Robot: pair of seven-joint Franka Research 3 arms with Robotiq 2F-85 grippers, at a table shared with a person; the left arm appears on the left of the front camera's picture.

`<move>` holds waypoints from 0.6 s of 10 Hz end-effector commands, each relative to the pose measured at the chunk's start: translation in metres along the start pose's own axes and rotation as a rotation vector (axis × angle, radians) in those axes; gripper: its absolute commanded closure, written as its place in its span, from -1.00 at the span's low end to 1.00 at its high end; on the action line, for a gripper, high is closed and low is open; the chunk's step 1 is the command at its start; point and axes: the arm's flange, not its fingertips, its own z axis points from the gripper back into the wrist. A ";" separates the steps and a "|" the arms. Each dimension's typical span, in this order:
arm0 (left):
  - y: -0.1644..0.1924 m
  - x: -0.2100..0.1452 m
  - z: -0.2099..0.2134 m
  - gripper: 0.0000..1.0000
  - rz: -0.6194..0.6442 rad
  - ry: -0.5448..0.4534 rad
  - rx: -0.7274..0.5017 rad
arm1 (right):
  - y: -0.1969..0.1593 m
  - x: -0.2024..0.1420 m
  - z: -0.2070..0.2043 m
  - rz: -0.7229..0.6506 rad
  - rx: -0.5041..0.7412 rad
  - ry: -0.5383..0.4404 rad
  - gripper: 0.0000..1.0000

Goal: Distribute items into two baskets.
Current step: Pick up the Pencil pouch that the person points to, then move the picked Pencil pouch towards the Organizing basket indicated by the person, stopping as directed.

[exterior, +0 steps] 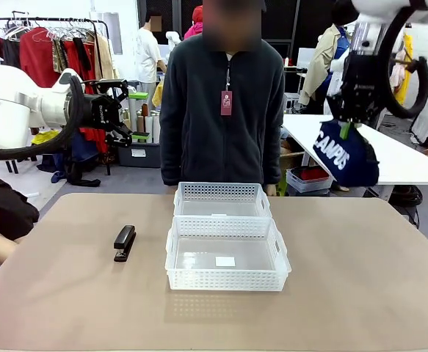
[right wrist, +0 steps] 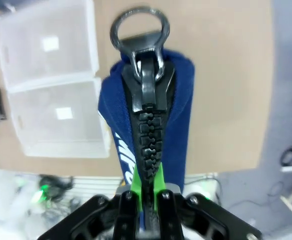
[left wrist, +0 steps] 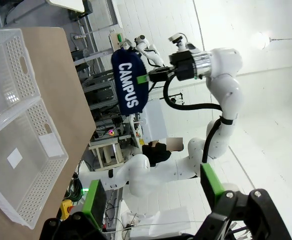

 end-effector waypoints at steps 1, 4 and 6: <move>-0.002 0.000 0.000 -1.00 -0.003 -0.001 -0.001 | 0.006 0.007 0.036 -0.045 0.082 -0.034 1.00; -0.002 0.000 0.000 -1.00 -0.003 -0.001 -0.001 | 0.003 0.001 0.068 -0.070 0.126 -0.094 1.00; -0.002 0.000 0.000 -1.00 -0.003 -0.001 -0.001 | -0.003 -0.001 0.080 -0.075 0.128 -0.113 1.00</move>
